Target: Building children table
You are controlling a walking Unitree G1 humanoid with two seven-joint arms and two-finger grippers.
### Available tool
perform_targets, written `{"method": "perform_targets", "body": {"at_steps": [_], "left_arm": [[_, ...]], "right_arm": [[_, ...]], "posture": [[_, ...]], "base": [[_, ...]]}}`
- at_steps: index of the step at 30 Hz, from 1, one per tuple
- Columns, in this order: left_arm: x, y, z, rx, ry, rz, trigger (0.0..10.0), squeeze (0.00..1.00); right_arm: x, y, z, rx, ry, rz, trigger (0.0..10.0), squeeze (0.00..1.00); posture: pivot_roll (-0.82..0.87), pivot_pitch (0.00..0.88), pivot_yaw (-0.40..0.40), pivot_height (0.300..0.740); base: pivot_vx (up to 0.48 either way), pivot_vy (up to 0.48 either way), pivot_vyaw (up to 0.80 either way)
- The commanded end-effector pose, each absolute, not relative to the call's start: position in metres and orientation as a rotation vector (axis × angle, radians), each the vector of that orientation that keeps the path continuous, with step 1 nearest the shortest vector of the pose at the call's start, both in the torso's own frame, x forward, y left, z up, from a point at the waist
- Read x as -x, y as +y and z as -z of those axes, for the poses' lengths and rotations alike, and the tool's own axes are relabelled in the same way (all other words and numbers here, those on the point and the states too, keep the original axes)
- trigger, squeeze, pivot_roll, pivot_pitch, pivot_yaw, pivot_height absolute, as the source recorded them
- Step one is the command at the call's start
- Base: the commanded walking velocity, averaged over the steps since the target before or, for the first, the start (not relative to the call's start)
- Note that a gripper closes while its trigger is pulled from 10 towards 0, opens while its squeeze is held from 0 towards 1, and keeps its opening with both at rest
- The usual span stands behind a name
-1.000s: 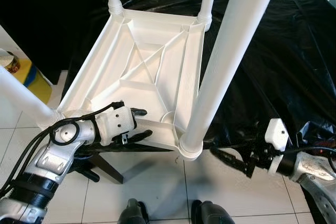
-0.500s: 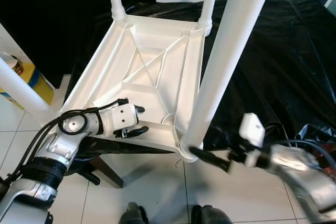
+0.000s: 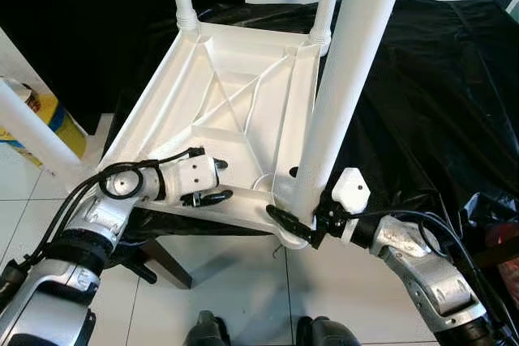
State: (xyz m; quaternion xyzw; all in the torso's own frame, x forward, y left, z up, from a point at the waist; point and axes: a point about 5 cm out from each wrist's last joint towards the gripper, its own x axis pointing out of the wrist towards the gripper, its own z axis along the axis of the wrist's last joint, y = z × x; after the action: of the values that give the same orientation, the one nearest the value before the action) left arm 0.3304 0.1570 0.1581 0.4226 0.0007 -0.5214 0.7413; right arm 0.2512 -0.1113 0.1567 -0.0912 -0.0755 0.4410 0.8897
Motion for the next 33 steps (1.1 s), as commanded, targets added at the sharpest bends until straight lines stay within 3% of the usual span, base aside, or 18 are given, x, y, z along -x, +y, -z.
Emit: {"method": "perform_targets", "body": {"at_steps": [1,15,20,22,31,32,33], "left_arm": [[-0.335,0.154,-0.158,-0.938,-0.048,1.065,10.0,0.0],[-0.347,0.127,-0.166,-0.905,-0.148,1.018,10.0,0.0],[-0.349,0.124,-0.172,-0.839,-0.173,0.991,10.0,0.0],[-0.347,0.124,-0.189,-0.713,-0.23,0.954,10.0,0.0],[-0.344,0.127,-0.207,-0.569,-0.286,0.907,10.0,0.0],[-0.341,0.127,-0.21,-0.546,-0.298,0.905,10.0,0.0],[-0.341,0.127,-0.21,-0.546,-0.298,0.905,10.0,0.0]], "right_arm": [[-0.261,-0.131,-0.156,0.218,-0.152,-0.81,10.0,0.0],[-0.278,-0.174,-0.155,0.258,-0.137,-0.641,10.0,0.0],[-0.276,-0.16,-0.16,0.243,-0.171,-0.686,10.0,0.0],[-0.277,-0.15,-0.16,0.227,-0.179,-0.721,10.0,0.0],[-0.282,-0.148,-0.156,0.216,-0.163,-0.729,10.0,0.0],[-0.284,-0.148,-0.155,0.205,-0.148,-0.73,1.6,0.0],[-0.284,-0.148,-0.155,0.205,-0.148,-0.73,1.6,0.0]], "posture": [[-0.02,0.146,0.024,0.74],[-0.02,0.141,0.015,0.74],[-0.02,0.139,0.015,0.74],[-0.02,0.137,0.009,0.74],[-0.01,0.134,0.005,0.74],[-0.01,0.132,0.002,0.74],[-0.01,0.132,0.002,0.74]], "base": [[0.0,0.0,0.0],[0.0,0.0,0.0],[0.0,0.0,0.0],[0.0,0.0,0.0],[0.0,0.0,0.0],[0.0,0.0,0.0],[0.0,0.0,0.0]]}}
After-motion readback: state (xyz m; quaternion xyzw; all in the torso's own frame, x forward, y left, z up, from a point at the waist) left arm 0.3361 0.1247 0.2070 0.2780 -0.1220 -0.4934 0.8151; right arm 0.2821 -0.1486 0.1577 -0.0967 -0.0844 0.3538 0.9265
